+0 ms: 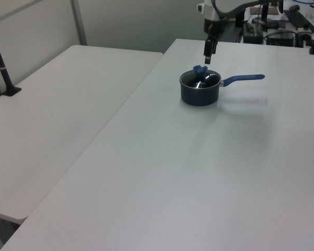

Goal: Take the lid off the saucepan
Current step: 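Lower the gripper onto the blue knob and close on it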

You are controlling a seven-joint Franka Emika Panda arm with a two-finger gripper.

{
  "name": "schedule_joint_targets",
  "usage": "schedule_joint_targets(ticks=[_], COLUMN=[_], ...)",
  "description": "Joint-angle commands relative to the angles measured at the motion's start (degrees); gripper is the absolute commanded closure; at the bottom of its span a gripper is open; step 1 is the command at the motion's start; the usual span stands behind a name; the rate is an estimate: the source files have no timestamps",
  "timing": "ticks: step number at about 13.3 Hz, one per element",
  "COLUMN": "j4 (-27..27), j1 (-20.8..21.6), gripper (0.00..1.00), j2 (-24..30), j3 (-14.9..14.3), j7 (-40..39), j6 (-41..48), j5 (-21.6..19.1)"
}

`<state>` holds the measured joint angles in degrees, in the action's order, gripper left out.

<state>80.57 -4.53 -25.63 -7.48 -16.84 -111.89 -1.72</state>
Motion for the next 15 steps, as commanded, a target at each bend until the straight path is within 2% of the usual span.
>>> schedule_joint_targets(ticks=[1,8,13,15], j4=[0.55,0.11,0.2,0.29], j1=[1.36,2.42,2.51,2.42], gripper=[0.0,0.0,0.27,0.32], j2=[-1.78,-4.34,-3.64,-2.94], j3=[-0.26,0.53,1.06,0.97], j7=[-1.26,-0.29,-0.99,-1.0], j6=[-2.63,-8.34,-7.73,-7.55], j5=[-1.0,-1.09,-0.12,-0.12])
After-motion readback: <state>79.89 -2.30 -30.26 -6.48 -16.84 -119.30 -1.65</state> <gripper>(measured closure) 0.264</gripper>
